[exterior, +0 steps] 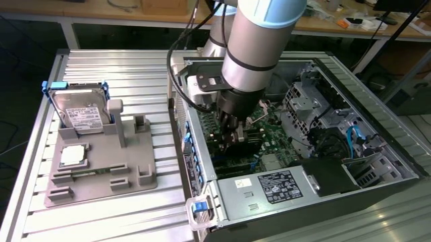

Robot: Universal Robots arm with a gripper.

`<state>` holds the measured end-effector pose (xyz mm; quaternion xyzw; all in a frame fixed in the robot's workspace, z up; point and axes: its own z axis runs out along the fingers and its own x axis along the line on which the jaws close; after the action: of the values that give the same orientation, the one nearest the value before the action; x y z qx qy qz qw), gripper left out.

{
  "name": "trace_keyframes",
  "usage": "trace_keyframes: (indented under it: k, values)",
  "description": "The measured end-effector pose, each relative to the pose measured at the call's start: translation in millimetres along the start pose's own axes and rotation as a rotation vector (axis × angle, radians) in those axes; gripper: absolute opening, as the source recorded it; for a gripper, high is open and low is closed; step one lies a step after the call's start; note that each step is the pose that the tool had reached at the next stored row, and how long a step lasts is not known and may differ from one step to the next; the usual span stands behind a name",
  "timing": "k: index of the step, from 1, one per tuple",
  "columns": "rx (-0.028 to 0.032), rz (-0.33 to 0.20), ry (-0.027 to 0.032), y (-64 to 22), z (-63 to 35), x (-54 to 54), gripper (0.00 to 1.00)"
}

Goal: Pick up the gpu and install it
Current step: 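Press down on the gpu until it lock into place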

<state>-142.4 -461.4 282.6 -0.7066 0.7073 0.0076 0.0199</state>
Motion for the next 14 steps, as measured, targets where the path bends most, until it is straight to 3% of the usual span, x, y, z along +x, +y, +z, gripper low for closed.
trace_keyframes:
  k: [1, 2, 6, 10, 12, 14]
  values:
    - [0.0021, 0.000, -0.0008, 17.5, -0.2, 0.0, 0.11]
    - [0.0025, 0.000, -0.0004, 26.6, 4.6, 0.2, 0.11]
    - [0.0017, 0.000, 0.0008, 26.9, 11.8, 0.6, 0.11]
    - [0.0023, 0.000, 0.0000, 26.8, 12.2, 0.5, 0.11]
    - [0.0060, 0.000, -0.0022, 26.4, 7.1, -0.3, 0.11]
    - [0.0058, 0.000, 0.0029, 26.7, -2.6, -0.5, 0.11]
